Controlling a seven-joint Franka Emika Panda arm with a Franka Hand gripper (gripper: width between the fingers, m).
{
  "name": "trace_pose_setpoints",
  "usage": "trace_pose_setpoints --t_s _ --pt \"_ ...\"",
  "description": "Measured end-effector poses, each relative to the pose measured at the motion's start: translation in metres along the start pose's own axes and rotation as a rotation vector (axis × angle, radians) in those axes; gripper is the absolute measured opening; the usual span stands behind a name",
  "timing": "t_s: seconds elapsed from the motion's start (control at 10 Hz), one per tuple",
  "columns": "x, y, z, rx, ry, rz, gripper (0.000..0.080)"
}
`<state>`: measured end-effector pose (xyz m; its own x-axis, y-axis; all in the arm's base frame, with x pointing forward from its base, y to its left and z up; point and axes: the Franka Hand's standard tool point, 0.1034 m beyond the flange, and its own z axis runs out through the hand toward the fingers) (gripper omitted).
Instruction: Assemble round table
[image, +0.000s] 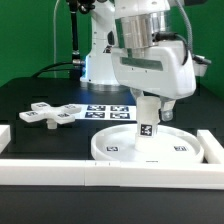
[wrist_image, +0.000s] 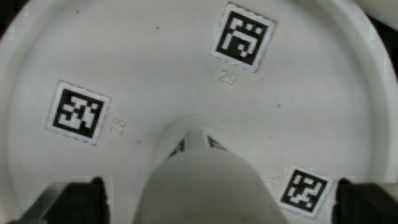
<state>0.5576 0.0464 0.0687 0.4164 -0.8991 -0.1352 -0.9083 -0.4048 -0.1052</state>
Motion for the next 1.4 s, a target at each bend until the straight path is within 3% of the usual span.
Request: trace_pose_setpoints --t_s 0.4,0.9,1.4 --pt "0.0009 0.0007 0.0007 0.001 -0.001 -0.311 0.0649" --pt "0.0052 -0.0022 -0.0034 -0.044 0.035 -1.033 0.0649" --pt "0.0069 0.0012 -0.0019 -0.062 0.027 -1.434 0.0649"
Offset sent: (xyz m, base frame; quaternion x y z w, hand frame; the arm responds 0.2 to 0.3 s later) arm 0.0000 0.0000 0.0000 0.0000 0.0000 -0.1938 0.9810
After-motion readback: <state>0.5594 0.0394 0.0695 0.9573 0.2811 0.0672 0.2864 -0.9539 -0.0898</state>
